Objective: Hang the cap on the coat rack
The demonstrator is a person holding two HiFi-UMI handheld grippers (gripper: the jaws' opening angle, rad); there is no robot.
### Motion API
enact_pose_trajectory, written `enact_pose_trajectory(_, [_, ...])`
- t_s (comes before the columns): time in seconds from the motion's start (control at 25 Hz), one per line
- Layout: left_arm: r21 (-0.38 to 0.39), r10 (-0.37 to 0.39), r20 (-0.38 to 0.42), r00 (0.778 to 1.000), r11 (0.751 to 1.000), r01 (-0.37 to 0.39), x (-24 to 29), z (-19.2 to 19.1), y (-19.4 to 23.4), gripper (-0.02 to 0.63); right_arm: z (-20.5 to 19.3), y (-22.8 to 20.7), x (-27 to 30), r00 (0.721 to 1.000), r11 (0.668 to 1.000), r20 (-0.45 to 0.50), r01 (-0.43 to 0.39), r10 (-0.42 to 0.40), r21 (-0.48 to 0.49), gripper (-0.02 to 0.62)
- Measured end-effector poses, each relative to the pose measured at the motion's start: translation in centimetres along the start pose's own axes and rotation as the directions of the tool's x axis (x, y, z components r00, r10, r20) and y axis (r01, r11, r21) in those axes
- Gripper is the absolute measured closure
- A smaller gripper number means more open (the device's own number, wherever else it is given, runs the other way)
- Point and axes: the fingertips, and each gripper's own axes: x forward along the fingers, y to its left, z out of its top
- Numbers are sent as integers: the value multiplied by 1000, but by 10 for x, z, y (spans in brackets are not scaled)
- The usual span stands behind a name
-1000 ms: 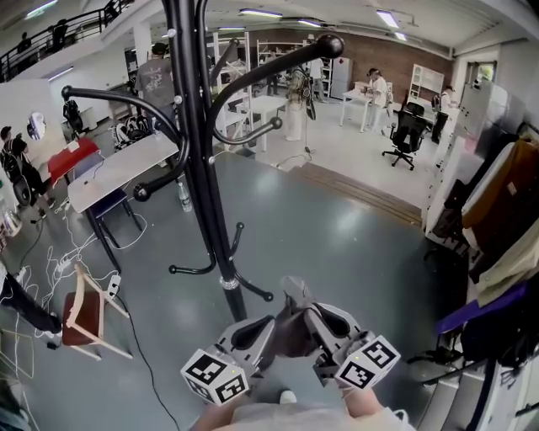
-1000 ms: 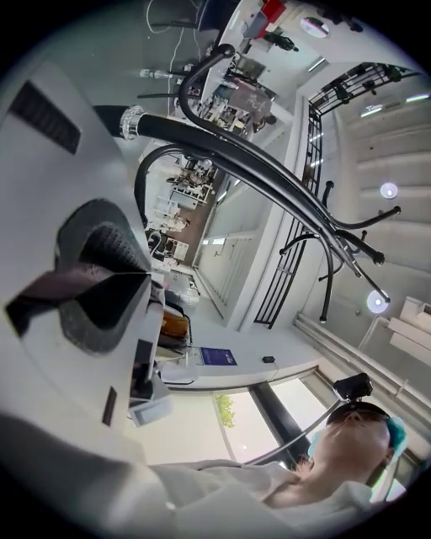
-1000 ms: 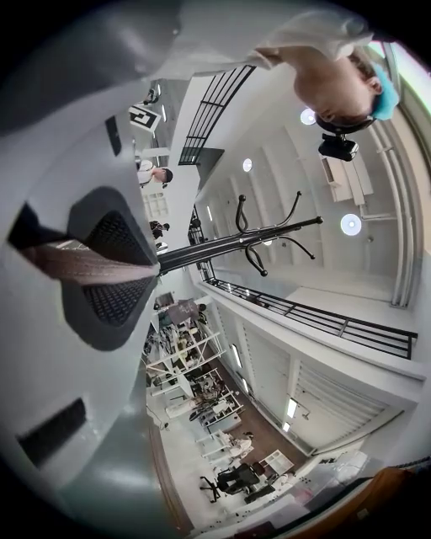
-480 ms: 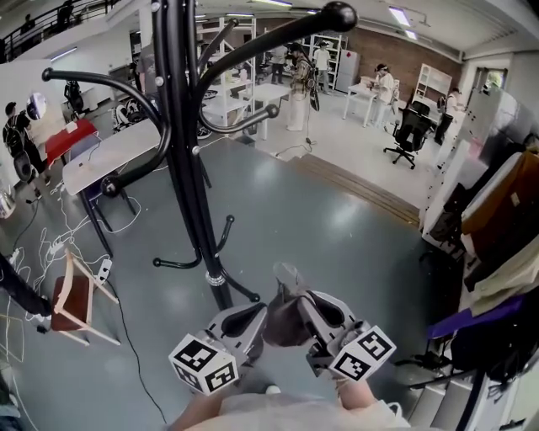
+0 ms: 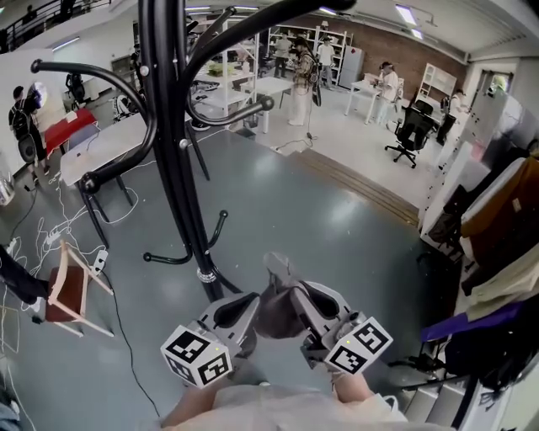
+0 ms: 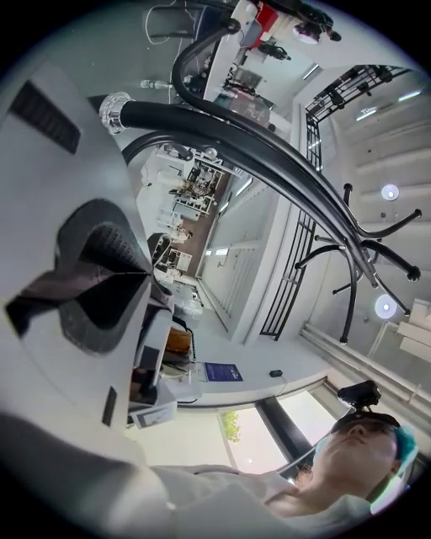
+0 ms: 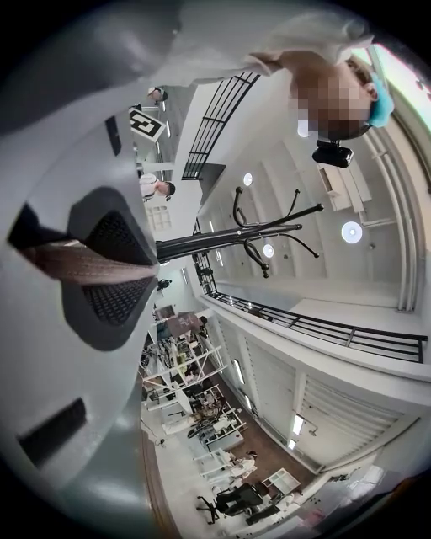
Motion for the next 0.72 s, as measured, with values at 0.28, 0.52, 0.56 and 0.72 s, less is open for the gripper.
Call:
enact_pose_trajectory(0.28, [14,25,26,999,1000,-25,4,11,6,589,16,-2,4,999,999,19,-29,29,-36,560])
enact_pose_trajectory(0.52, [52,51,21,998,997,-52,6,19,7,589,30,0,9,997,995,42,-64,68,-78,560])
enact_pose_trajectory(0.56, [56,52,27,998,997,-54,6,21,7,589,34,0,10,996,994,47,-70,74,-84,560])
enact_pose_trajectory(0.72, [71,72,45,996,995,-75,7,37,9,589,46,5,19,993,989,59,-98,105,-109,560])
